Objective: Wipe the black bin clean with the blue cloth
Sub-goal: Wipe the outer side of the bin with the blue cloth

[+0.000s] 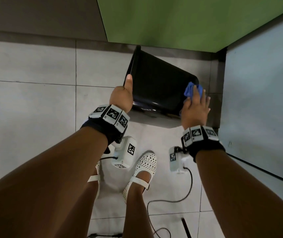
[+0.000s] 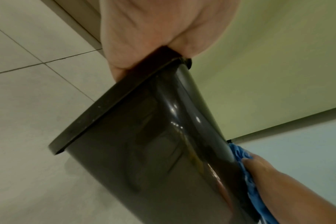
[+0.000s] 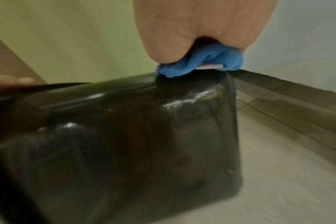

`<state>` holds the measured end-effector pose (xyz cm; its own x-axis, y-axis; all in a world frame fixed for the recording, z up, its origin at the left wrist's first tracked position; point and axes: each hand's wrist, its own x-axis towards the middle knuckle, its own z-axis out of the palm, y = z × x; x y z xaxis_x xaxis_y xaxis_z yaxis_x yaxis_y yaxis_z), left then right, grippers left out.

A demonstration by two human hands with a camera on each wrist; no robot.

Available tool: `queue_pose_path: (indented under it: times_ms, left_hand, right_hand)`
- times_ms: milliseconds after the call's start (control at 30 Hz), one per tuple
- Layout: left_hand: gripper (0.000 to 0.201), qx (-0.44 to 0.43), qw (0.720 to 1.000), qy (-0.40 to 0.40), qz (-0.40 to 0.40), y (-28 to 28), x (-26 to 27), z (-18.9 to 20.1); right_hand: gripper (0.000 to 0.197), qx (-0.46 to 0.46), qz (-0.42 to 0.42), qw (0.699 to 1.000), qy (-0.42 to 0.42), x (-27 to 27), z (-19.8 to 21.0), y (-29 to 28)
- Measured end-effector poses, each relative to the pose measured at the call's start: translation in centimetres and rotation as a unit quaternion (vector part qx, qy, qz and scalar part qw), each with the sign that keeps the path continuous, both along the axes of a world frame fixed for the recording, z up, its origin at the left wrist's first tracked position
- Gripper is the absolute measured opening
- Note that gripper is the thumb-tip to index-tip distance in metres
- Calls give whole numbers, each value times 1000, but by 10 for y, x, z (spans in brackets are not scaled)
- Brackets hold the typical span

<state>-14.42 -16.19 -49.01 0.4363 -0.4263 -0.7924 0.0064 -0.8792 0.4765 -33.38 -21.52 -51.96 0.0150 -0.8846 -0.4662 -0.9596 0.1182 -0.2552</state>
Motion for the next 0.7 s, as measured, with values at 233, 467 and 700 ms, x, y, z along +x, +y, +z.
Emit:
queue_pose_path:
  times_ms: [233, 467, 700]
  left_hand:
    - [59, 32, 999, 6, 12, -23, 1, 19]
    - [51, 22, 999, 24, 32, -39, 12, 23]
    - [51, 49, 998, 1, -36, -51, 17, 25]
  right_hand:
    - [49, 3, 57, 998, 14, 81, 16, -15]
    - [43, -87, 194, 965, -156, 104, 24, 28]
    - [46, -90, 147, 984, -43, 27, 8, 1]
